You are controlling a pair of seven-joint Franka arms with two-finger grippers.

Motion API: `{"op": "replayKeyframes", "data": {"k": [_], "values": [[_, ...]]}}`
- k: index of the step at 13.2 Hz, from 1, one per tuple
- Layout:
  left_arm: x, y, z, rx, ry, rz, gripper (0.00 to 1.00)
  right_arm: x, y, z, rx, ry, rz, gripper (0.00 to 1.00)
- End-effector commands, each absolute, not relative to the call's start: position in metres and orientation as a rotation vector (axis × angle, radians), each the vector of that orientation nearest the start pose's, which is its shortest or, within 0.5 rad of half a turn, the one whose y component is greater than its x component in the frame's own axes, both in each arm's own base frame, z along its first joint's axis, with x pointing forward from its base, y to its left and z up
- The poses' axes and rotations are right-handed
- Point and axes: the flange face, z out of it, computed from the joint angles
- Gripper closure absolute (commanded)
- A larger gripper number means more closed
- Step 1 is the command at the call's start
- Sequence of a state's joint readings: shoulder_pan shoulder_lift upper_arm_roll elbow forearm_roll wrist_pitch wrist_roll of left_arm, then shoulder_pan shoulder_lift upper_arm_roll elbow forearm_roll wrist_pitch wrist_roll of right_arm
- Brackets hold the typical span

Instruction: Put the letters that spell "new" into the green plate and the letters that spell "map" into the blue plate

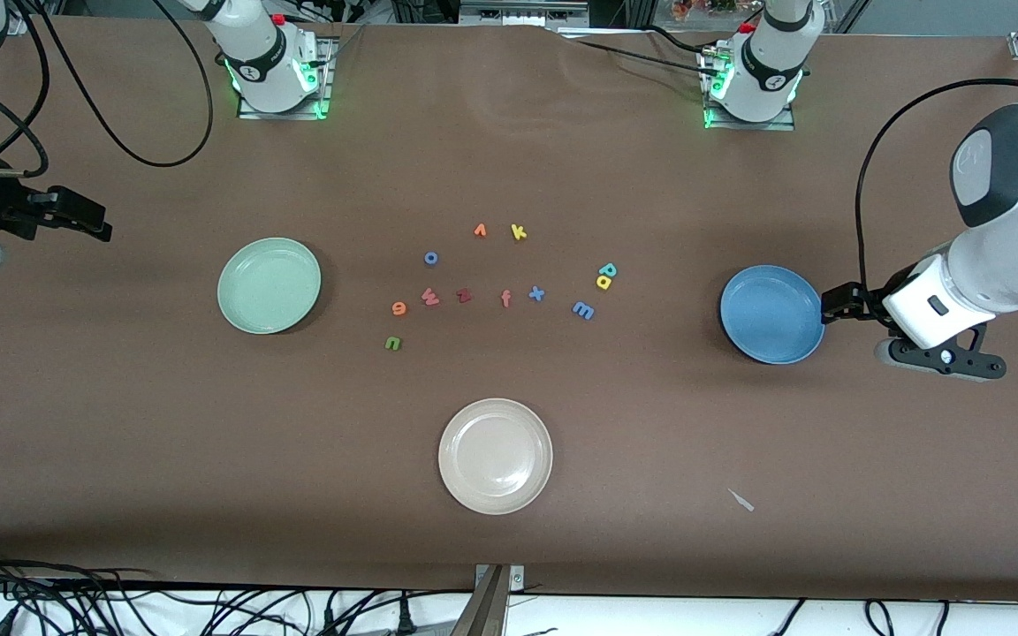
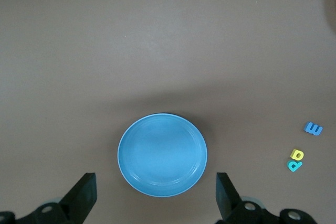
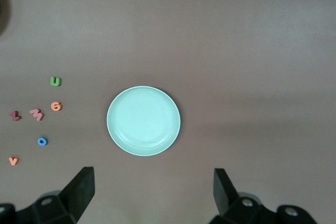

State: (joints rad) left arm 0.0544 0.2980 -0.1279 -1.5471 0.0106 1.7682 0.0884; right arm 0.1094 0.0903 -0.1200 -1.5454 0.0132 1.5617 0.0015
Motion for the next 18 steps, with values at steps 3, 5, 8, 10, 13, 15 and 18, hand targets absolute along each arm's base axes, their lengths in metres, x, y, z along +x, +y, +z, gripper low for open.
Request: {"op": "replayKeyframes", "data": {"k": [3, 5, 8, 10, 13, 15, 18], "values": [[0.642, -0.032, 0.479, -3.172, 0.243, 0.1, 0.0, 0.571, -0.004, 0.592, -3.145, 0.01, 0.115, 0.0], [0.642, -0.036, 0.479, -3.174, 0.249, 0.101, 0.0, 0.571, -0.005, 0.592, -3.145, 0.012, 0.118, 0.0], [0.642, -0.036, 0.483, -3.174, 0.249, 0.093, 0.0, 0.57, -0.004, 0.592, -3.145, 0.01, 0.115, 0.0], [0.642, -0.03, 0.484, -3.177, 0.237, 0.088, 0.0, 0.571, -0.005, 0.591, -3.145, 0.012, 0.12, 0.0], [0.642, -0.029, 0.486, -3.165, 0.218, 0.084, 0.0, 0.57, -0.005, 0.592, -3.145, 0.012, 0.115, 0.0], [0.644, -0.031, 0.492, -3.165, 0.228, 0.064, 0.0, 0.57, -0.004, 0.592, -3.144, 0.012, 0.115, 0.0], [0.644, -0.037, 0.494, -3.164, 0.247, 0.062, 0.0, 0.571, -0.004, 0.591, -3.144, 0.012, 0.12, 0.0]]}}
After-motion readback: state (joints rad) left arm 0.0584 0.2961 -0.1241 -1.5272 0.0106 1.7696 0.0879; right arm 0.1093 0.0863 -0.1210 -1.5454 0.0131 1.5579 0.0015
